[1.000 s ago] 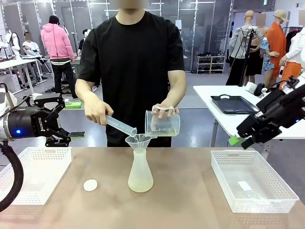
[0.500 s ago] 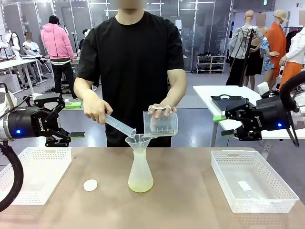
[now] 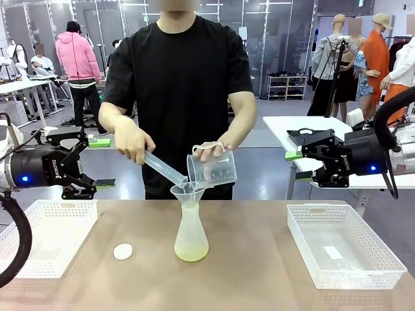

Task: Prepare the solutions needed for the experiment.
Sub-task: Once the solution is in the Big flask , pick up the Plastic Funnel and place it back into the right Organizing basket.

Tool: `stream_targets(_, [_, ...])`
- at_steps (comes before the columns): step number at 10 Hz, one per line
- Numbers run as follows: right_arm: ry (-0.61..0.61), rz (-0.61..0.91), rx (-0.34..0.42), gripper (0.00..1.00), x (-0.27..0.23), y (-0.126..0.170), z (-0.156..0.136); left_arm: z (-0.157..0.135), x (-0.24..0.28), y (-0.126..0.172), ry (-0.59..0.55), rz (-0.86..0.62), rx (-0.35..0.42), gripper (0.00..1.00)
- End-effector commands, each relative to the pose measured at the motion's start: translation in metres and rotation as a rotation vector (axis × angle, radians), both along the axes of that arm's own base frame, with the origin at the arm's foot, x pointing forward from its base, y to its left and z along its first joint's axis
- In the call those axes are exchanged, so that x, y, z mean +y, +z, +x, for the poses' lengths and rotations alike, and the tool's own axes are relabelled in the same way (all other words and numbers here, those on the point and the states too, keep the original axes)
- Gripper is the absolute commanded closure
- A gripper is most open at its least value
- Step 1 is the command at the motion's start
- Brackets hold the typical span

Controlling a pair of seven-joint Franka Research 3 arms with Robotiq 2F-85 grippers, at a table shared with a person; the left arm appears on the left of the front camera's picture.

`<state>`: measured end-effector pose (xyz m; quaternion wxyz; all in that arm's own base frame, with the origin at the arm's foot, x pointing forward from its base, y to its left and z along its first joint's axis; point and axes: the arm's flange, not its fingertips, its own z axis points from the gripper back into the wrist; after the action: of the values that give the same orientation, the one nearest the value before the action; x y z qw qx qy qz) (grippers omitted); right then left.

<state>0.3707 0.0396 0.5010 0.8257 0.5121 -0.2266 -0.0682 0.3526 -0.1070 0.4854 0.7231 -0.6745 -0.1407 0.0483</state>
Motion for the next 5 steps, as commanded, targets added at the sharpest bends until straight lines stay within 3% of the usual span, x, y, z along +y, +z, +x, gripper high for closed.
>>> stream_targets(1, [0.001,-0.004,0.011,0.34,-0.0004,0.0012,0.0000,-0.0018,-0.0030,0.0021,0.005,-0.030,0.013,0.00])
stream_targets(5, [0.001,-0.004,0.011,0.34,-0.0004,0.0012,0.0000,-0.0018,-0.0030,0.0021,0.005,-0.030,0.013,0.00])
